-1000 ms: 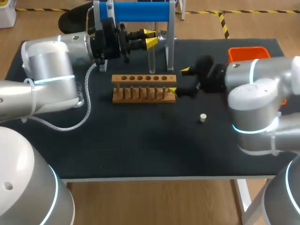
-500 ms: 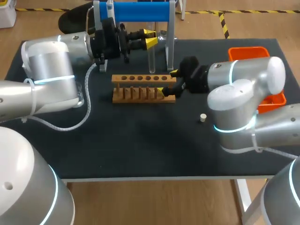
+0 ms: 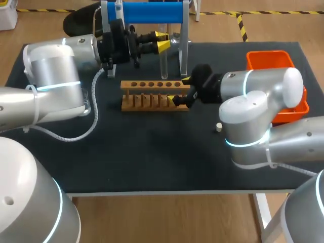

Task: Invert the test tube, pick up the pipette, mount the tip to pipette, aspirate from beaker and dispense into the tube, eject the tip, return the pipette, and cap with the stopper.

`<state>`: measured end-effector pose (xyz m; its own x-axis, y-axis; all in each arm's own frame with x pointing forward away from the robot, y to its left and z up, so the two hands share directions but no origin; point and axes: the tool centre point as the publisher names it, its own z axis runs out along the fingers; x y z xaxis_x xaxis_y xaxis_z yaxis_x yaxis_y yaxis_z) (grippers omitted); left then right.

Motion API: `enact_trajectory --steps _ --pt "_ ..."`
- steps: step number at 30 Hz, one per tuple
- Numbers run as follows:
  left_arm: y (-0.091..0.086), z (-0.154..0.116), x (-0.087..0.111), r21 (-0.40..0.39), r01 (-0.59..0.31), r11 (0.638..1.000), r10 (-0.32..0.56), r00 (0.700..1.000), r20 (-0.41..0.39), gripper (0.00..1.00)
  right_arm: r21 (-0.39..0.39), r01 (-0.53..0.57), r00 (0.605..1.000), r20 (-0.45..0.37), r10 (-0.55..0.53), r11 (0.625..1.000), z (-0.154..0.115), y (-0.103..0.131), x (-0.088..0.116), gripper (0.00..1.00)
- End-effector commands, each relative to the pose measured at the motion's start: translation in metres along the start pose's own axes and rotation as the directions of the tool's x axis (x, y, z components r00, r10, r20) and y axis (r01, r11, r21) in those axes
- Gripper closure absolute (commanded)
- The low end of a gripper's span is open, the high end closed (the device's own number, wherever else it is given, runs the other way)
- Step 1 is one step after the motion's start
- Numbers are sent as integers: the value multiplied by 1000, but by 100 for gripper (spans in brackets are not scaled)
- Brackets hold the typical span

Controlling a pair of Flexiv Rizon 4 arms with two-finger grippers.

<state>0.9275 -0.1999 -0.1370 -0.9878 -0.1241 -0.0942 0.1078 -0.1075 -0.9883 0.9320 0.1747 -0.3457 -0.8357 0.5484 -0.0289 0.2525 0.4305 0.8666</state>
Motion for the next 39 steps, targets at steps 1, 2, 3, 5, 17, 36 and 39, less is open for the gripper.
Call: enact_trajectory --steps 1,2,3,5,17,36,39 --pt "0 0 -1 -2 2 1000 -2 1000 -3 100 -2 3 1000 2 -3 1000 -1 -1 -1 0" --pt "0 0 -1 -2 2 1000 -2 1000 -3 100 -1 5 1000 5 -5 1000 -1 -1 -1 0" --pt "0 0 -1 -2 2 1000 -2 1000 -3 100 -1 7 1000 6 -7 1000 -1 -1 -2 0" --pt "0 0 -1 -2 2 1000 -2 1000 -3 100 0 11 1000 8 -11 1000 -2 -1 -2 0" --pt "0 0 -1 -2 2 1000 -2 1000 -3 100 0 11 1000 8 -11 1000 -2 -1 -2 0" --pt "6 3 -11 -26 9 1000 -9 1000 14 100 0 11 1000 8 -11 1000 -2 -1 -2 0" --pt "8 3 -15 -33 3 999 -1 999 43 100 0 11 1000 8 -11 1000 -2 -1 -2 0"
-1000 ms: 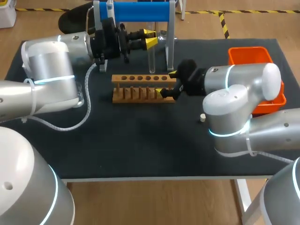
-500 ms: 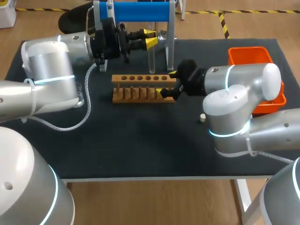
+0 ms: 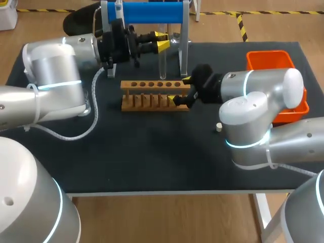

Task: Invert the test tube, pick up the pipette, mount the tip to pipette, aspirate from beaker and dispense into the tube, eject the tip, return the pipette, and cap with the stopper.

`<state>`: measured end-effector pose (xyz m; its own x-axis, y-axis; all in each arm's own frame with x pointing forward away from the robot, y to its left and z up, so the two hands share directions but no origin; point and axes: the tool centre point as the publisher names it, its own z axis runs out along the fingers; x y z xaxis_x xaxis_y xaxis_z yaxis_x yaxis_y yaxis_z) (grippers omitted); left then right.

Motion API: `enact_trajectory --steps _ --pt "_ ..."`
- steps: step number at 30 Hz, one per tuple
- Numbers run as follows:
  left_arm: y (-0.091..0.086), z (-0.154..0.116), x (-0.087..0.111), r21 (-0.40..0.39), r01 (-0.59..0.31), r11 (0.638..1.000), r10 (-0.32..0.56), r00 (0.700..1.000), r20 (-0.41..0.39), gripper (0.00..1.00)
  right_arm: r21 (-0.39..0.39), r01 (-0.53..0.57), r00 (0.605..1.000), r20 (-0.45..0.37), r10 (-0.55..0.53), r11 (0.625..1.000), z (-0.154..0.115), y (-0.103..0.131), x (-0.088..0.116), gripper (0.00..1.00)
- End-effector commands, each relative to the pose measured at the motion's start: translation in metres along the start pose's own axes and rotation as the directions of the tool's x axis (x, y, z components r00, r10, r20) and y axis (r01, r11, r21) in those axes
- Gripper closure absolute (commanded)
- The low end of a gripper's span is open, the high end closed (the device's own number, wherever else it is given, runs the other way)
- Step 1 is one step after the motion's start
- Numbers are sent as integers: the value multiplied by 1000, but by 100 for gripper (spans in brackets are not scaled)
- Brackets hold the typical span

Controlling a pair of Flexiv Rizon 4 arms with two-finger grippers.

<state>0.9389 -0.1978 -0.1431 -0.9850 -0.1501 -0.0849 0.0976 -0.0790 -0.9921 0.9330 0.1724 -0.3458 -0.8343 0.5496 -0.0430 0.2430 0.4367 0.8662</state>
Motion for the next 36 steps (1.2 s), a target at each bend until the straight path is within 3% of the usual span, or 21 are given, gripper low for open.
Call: enact_trajectory --steps 1,36 --pt "1 5 -5 -3 -6 1000 6 1000 22 100 0 -1 1000 -1 1 1000 -1 0 0 0" --pt "47 4 -34 -26 -1 1000 2 999 46 100 0 -1 1000 -1 1 1000 -1 0 0 0"
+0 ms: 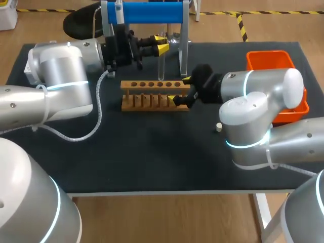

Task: Invert the test tube, pick up the pipette, mount the tip to pipette, aspirate from beaker and dispense into the tube, eject the tip, return the pipette, and cap with the stopper.

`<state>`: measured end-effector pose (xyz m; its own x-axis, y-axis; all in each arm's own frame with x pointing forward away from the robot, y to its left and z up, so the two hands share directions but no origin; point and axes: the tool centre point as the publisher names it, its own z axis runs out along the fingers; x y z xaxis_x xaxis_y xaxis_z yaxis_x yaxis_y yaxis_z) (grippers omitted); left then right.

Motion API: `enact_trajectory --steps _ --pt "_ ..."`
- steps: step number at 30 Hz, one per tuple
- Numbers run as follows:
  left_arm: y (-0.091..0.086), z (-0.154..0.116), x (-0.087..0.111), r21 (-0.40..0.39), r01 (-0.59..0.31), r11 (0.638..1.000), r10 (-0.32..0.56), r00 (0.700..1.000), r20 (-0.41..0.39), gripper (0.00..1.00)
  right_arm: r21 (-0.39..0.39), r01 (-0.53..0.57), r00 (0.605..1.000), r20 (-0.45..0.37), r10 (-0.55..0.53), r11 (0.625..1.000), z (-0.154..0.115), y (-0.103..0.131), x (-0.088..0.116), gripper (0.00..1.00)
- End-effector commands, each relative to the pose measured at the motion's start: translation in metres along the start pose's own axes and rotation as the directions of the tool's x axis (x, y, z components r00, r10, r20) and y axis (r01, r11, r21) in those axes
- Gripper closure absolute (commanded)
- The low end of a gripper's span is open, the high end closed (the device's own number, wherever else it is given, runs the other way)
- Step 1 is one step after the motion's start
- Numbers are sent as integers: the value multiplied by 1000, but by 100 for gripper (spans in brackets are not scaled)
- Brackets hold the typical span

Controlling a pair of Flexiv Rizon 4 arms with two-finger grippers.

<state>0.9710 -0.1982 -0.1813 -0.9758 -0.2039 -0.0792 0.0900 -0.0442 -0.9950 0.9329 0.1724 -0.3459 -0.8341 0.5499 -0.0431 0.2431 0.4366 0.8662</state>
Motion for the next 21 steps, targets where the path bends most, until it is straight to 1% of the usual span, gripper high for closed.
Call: enact_trajectory --steps 1,21 --pt "7 3 -6 11 -5 1000 5 1000 -10 100 0 0 1000 -1 0 1000 -1 0 0 0" --pt "24 -3 -12 27 -3 1000 3 1000 -11 100 0 0 1000 -1 0 1000 -1 0 0 0"
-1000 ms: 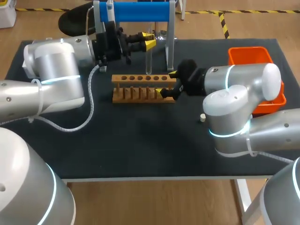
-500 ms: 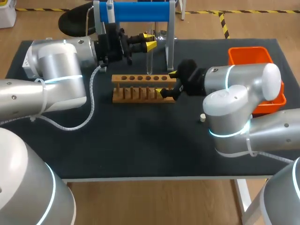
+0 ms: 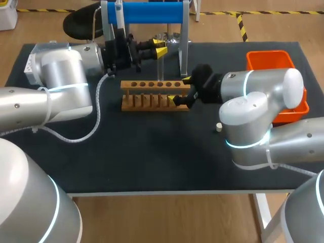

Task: Invert the test tube, pick up the pipette, mount the tip to pipette, aspirate from beaker and dispense into the tube, eject the tip, return the pipette, and cap with the stopper.

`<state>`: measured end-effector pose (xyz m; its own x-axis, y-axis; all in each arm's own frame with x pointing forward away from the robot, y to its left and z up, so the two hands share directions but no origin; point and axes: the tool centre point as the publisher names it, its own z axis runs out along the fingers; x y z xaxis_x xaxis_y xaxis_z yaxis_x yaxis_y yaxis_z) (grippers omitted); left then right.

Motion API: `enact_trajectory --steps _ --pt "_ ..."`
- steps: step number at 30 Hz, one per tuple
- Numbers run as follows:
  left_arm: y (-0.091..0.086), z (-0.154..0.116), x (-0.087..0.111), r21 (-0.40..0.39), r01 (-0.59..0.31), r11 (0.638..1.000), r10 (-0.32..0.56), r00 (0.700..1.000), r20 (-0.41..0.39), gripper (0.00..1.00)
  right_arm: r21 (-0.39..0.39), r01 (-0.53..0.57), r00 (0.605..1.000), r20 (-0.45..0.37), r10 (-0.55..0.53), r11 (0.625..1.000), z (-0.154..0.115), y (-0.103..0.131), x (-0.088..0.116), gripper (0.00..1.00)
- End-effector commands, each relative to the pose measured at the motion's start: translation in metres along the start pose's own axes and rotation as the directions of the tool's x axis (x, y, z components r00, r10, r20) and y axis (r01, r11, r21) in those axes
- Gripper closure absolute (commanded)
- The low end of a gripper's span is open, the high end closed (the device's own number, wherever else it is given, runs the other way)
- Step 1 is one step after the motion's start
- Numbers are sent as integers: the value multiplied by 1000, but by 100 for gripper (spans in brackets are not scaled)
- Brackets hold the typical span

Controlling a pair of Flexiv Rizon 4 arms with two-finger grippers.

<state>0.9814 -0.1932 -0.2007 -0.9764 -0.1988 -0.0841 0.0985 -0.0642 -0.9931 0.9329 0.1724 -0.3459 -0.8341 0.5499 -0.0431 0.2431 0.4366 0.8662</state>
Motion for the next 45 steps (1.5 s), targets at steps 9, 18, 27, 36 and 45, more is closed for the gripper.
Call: enact_trajectory --steps 9,18,27,36,45 --pt "12 1 -3 10 10 1000 -9 1000 -8 100 0 0 1000 -1 0 1000 -1 0 0 0" --pt "18 0 -4 12 19 1000 -19 1000 -11 100 0 0 1000 -1 0 1000 -1 0 0 0" --pt "22 1 -4 7 27 1000 -27 1000 -15 100 0 0 1000 -1 0 1000 -1 0 0 0" --pt "25 0 -4 -17 17 1000 -17 1000 -20 100 0 0 1000 -1 0 1000 -1 0 0 0" --pt "27 -3 -4 -67 8 998 -10 1000 -17 100 0 0 1000 -1 0 1000 -1 0 0 0"
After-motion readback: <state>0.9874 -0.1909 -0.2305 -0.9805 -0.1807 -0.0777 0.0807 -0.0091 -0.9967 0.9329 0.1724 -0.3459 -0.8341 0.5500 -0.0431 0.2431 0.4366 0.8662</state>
